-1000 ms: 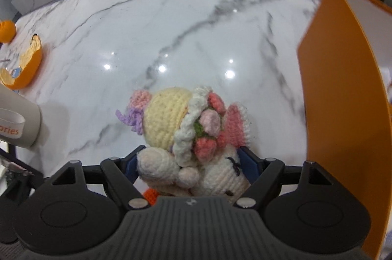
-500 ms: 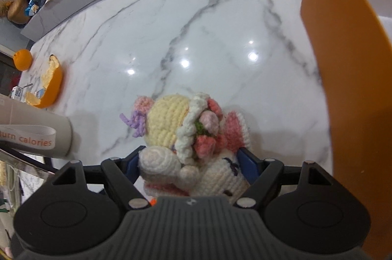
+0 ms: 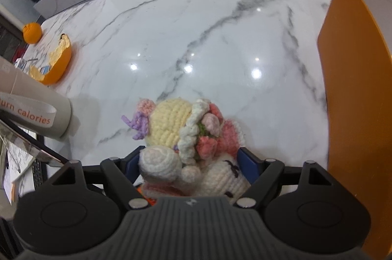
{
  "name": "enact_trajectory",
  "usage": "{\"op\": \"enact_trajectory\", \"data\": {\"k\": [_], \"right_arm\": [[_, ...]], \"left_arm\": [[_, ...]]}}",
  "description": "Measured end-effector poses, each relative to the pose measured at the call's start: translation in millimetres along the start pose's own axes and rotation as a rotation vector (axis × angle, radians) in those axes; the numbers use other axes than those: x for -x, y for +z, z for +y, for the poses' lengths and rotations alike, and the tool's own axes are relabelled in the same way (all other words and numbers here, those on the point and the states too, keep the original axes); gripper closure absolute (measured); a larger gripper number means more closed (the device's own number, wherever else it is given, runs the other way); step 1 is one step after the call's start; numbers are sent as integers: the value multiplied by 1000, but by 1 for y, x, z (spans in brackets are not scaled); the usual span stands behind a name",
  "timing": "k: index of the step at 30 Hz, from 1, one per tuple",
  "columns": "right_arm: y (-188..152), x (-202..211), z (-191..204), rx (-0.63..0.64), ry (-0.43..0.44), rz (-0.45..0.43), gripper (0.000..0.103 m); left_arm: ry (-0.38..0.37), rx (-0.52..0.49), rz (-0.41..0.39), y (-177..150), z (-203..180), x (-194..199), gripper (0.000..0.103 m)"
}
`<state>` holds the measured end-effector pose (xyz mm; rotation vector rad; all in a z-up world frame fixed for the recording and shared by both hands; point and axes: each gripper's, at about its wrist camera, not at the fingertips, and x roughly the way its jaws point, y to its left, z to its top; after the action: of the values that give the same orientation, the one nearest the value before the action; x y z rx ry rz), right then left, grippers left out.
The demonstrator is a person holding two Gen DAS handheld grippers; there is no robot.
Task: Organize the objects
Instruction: 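Grasp the orange crochet fruit with the left gripper while the right holds the bunny, then carry the orange fruit and the white bunny over the orange box with both grippers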
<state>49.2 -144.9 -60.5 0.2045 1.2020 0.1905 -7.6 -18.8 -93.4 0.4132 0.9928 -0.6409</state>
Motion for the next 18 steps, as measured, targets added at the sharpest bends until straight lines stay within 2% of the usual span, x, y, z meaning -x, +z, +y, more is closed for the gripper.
{"op": "enact_trajectory", "data": {"k": [3,6,9,13,15,18], "right_arm": [[5,9,-4,4,23,-8,21],[11,29,-4,67,62,-38,12],[6,45,8,279,51,-61,8],[-20,44,27,578,28,-18,7],[-30,41,31,673,43,-6,7],[-38,35,36,738,45,-4,7]], "left_arm": [[44,57,10,1,18,-3,55],[77,114,12,0,31,-3,55],[87,131,12,0,36,-4,55],[91,128,20,-1,35,-7,55],[87,124,21,-3,38,-1,55],[82,121,21,-2,42,2,55]]}}
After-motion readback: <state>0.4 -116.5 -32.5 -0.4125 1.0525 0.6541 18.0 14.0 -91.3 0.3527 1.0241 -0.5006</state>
